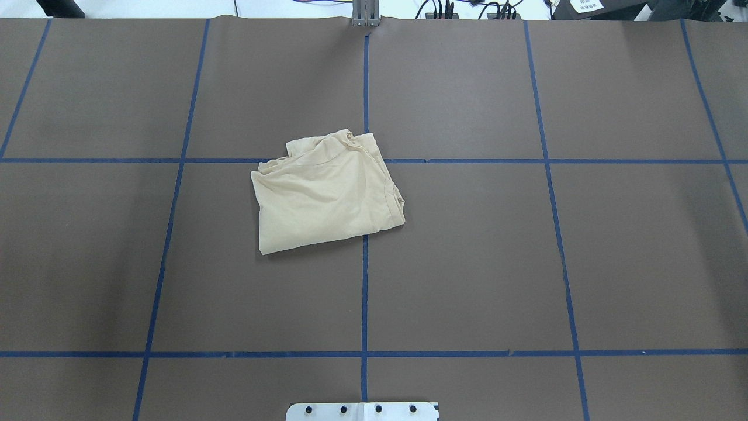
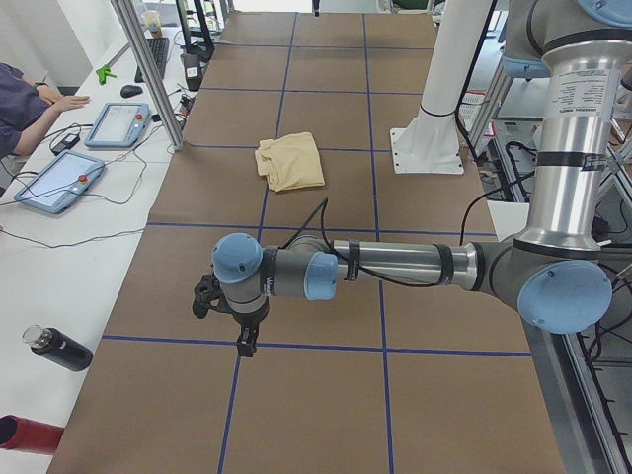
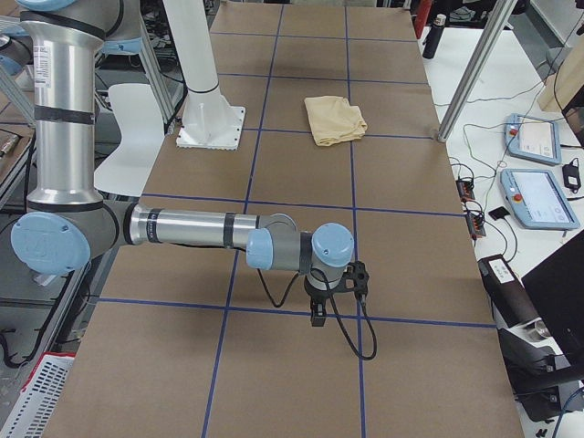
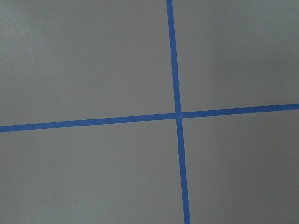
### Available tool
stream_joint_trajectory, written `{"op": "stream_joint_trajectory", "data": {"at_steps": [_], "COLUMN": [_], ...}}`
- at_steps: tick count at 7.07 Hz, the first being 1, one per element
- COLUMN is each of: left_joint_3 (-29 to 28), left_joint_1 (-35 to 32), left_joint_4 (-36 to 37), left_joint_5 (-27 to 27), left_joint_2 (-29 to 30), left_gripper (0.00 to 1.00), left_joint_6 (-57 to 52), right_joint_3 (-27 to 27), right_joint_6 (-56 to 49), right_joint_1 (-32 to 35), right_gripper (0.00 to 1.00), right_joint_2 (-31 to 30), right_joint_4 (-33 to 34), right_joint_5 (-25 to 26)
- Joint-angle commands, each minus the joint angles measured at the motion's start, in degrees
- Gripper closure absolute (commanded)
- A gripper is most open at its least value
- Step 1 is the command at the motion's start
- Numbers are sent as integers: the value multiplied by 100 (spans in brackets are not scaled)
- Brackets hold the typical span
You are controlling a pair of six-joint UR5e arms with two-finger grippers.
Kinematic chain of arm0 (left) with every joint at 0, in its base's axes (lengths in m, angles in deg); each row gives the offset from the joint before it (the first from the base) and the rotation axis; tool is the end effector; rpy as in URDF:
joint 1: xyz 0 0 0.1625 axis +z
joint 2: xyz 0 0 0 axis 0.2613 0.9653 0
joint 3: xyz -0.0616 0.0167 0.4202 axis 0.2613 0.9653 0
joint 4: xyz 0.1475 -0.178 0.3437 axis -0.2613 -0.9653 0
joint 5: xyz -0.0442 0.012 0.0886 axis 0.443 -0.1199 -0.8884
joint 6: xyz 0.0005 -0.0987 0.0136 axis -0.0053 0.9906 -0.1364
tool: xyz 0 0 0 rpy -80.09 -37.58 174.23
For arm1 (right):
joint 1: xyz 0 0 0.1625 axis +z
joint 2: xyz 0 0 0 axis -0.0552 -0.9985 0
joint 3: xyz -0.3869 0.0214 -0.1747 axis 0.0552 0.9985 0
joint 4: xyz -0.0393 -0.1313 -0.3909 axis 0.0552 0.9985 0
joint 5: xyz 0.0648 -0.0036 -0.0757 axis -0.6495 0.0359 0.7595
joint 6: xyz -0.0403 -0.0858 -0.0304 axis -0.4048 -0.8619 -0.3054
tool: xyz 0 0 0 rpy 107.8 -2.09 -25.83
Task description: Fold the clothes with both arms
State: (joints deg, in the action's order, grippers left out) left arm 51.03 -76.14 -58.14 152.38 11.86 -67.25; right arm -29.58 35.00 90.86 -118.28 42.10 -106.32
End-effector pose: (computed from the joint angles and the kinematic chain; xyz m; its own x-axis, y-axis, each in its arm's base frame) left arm -0.0743 -0.5185 0.6391 0.7070 0.0821 -0.7024 -0.0145 0.9947 0.1016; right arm 0.0451 -0.4634 0.6812 0.7150 -0.0243 0.6987 0.0389 0.9992 -0.0050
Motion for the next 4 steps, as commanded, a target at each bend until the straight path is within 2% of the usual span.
{"op": "stream_joint_trajectory", "data": {"at_steps": [1,3,4], "left_joint_3": [32,41,50], "left_joint_1": [6,6,6], "left_joint_4": [1,-8,-8], "left_joint_5": [-18,-1,-1], "left_joint_2": [2,20,20], "left_gripper": [0,0,0], "left_joint_6": [9,779,809], "right_joint_3": [-94,-279,-280], "right_joint_6": [367,641,650], "right_joint_1": [11,11,11], "right_gripper": [0,0,0], "right_joint_2": [-2,-20,-20], "right_joint_4": [-89,-89,-89], "right_joint_5": [-24,-41,-50]}}
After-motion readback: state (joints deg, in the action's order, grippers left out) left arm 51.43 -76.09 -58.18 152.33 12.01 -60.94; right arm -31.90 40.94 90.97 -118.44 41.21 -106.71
